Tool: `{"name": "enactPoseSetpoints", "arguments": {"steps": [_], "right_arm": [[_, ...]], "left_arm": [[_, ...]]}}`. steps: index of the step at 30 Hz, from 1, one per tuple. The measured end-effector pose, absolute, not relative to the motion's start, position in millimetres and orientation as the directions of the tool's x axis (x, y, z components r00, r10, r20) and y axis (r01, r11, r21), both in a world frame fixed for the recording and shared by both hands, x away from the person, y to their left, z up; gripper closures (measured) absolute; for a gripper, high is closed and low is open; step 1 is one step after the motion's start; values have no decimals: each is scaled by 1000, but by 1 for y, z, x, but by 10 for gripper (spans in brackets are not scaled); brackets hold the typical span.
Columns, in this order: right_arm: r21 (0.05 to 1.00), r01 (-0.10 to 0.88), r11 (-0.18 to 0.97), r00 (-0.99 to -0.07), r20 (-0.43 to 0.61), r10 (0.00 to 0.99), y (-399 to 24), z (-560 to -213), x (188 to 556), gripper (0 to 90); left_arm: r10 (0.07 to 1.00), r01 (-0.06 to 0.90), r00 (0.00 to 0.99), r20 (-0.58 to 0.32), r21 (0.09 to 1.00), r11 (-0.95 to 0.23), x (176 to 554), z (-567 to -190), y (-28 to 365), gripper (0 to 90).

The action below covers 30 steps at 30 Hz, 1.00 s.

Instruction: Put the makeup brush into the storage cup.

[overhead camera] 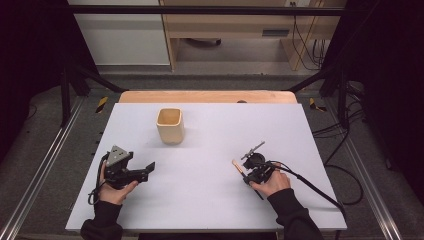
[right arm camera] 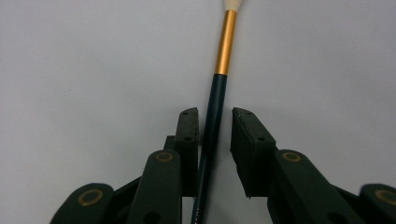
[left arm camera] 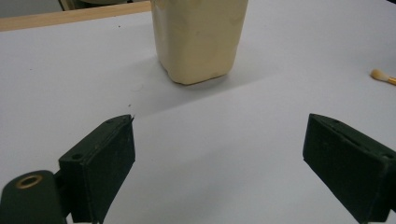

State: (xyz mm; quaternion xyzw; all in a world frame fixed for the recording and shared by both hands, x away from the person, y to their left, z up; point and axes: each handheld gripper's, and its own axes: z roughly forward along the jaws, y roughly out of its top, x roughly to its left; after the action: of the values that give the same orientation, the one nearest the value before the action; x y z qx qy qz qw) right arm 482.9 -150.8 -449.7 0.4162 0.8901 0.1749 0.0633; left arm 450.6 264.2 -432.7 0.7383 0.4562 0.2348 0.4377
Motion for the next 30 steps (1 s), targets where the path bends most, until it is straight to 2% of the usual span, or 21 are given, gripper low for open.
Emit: {"name": "enactPoseSetpoints", "arguments": {"steps": [18,30], "right_arm": [[297,726,620,-654,19,757,-149,-449,483,831],[298,717,630,-664,18,747,-149,-448,483,838]], "left_arm": [[879,468,474,-51,860,-203,451,-433,264,87],[879,469,474,-50,860,-204,451,-433,263,87]]}}
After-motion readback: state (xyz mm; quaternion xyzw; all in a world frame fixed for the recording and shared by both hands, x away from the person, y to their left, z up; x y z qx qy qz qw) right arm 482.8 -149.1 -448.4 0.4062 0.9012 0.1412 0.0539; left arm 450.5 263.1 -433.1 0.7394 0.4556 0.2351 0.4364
